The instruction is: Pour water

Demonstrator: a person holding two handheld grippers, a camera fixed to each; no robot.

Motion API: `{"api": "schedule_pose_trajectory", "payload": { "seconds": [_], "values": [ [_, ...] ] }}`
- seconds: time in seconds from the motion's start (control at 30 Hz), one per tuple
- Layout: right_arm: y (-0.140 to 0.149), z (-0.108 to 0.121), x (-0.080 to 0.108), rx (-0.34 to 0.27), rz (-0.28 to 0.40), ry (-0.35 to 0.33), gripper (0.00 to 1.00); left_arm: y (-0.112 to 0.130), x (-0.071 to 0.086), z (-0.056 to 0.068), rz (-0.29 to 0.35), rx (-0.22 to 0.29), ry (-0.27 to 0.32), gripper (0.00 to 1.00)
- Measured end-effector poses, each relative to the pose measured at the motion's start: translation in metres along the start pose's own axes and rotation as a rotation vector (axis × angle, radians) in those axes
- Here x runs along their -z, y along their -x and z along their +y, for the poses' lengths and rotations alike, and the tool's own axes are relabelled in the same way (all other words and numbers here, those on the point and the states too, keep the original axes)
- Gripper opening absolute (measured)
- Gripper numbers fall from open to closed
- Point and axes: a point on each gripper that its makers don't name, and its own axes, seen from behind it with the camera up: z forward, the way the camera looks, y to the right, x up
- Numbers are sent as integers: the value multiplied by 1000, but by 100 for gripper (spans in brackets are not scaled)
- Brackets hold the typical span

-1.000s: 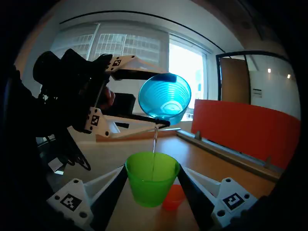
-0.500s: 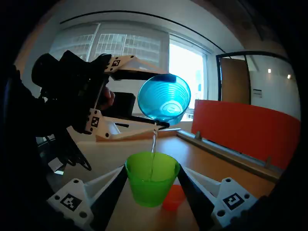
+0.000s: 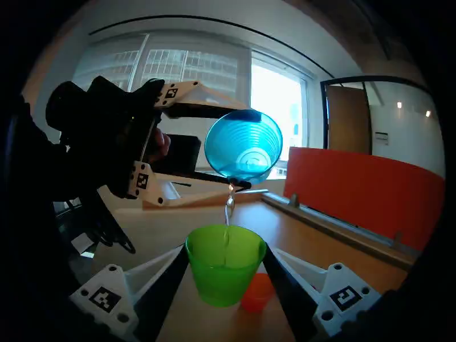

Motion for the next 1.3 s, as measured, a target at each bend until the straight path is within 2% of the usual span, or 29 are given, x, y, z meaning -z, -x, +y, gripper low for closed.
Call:
{"api": "schedule_pose_trajectory", "payload": {
  "seconds": [0.5, 0.9, 1.3],
  "values": [
    [-2, 1, 1, 1, 3, 3, 92, 0, -2, 1, -3, -27, 2, 86],
    [-3, 1, 1, 2, 4, 4, 92, -3, -1, 7, 0, -45, 4, 86],
    [-3, 2, 1, 5, 3, 5, 92, -5, 0, -1, 3, -69, 0, 86]
  ]
}}
